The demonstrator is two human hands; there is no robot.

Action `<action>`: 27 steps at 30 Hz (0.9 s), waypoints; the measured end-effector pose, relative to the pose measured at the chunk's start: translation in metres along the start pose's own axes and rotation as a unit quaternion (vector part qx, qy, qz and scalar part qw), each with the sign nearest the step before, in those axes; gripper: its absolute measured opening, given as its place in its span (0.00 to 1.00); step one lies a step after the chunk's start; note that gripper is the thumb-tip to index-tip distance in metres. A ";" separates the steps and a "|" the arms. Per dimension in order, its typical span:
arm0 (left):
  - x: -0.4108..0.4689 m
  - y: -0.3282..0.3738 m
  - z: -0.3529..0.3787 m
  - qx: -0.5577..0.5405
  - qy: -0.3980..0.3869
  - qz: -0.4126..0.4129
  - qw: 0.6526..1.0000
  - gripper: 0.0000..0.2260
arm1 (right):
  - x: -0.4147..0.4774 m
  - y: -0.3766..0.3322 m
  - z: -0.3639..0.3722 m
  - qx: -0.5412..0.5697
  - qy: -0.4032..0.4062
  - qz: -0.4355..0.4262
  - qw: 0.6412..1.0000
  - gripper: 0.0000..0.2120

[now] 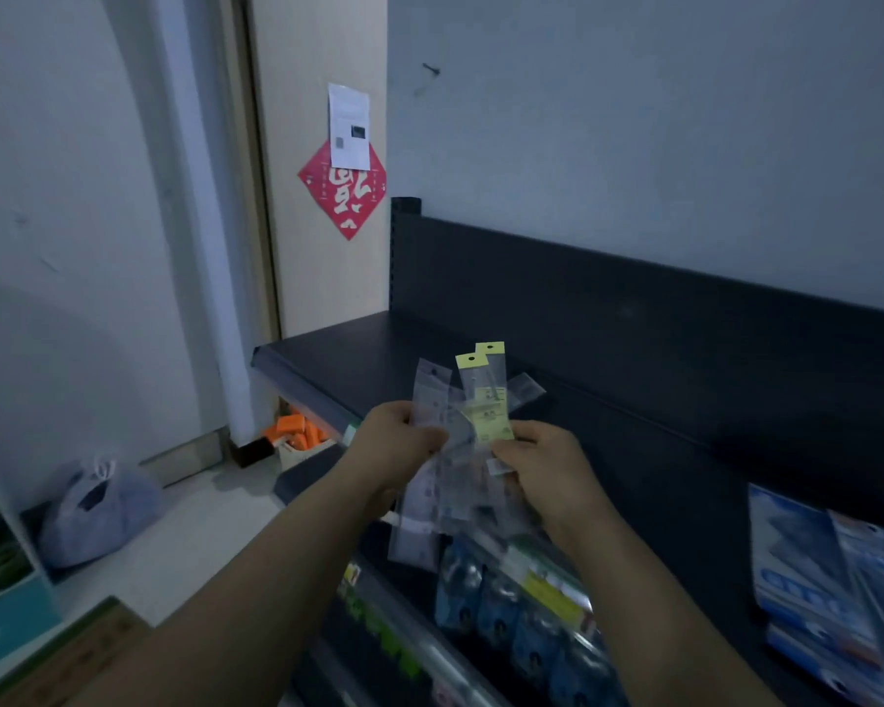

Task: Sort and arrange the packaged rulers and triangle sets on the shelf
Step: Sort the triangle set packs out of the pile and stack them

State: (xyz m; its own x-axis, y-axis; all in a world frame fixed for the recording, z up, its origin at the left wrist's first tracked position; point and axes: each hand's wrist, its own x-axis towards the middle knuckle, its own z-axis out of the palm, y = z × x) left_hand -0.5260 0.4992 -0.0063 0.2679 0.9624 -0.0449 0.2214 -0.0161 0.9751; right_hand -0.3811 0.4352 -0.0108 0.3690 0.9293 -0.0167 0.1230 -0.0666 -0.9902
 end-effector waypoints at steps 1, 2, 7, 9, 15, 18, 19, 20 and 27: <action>0.014 -0.001 -0.005 -0.002 0.001 -0.001 1.000 0.06 | 0.014 -0.001 0.007 -0.001 0.000 0.000 1.000 0.08; 0.029 -0.001 -0.011 -0.003 0.005 -0.004 1.000 0.06 | 0.029 -0.002 0.014 -0.002 -0.002 0.000 1.000 0.08; 0.092 -0.004 -0.042 -0.017 -0.008 -0.014 1.000 0.03 | 0.096 -0.006 0.051 -0.010 -0.009 0.008 1.000 0.09; 0.119 -0.008 -0.053 -0.023 -0.017 -0.021 0.999 0.03 | 0.119 -0.006 0.066 -0.009 -0.004 0.015 1.000 0.08; 0.197 -0.026 -0.082 -0.025 -0.035 -0.046 0.998 0.05 | 0.179 0.000 0.108 -0.020 0.031 0.039 0.999 0.12; 0.237 -0.031 -0.094 0.002 -0.055 -0.044 0.997 0.03 | 0.203 0.001 0.131 -0.016 0.068 0.061 0.996 0.13; 0.248 -0.033 -0.099 0.010 -0.065 -0.045 0.997 0.03 | 0.211 0.002 0.138 -0.015 0.079 0.070 0.994 0.13; 0.261 -0.036 -0.103 0.019 -0.082 -0.042 0.996 0.03 | 0.220 0.003 0.145 -0.015 0.095 0.080 0.992 0.12; 0.310 -0.046 -0.110 0.115 -0.131 0.014 0.985 0.04 | 0.246 0.011 0.166 -0.147 0.180 0.083 0.969 0.08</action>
State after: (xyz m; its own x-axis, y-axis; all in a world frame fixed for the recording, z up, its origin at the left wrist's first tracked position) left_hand -0.5558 0.8278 -0.0412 0.5034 0.8579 -0.1029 0.4089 -0.1316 0.9030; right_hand -0.4425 0.7232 -0.0488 0.6969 0.7137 -0.0709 0.2713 -0.3538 -0.8951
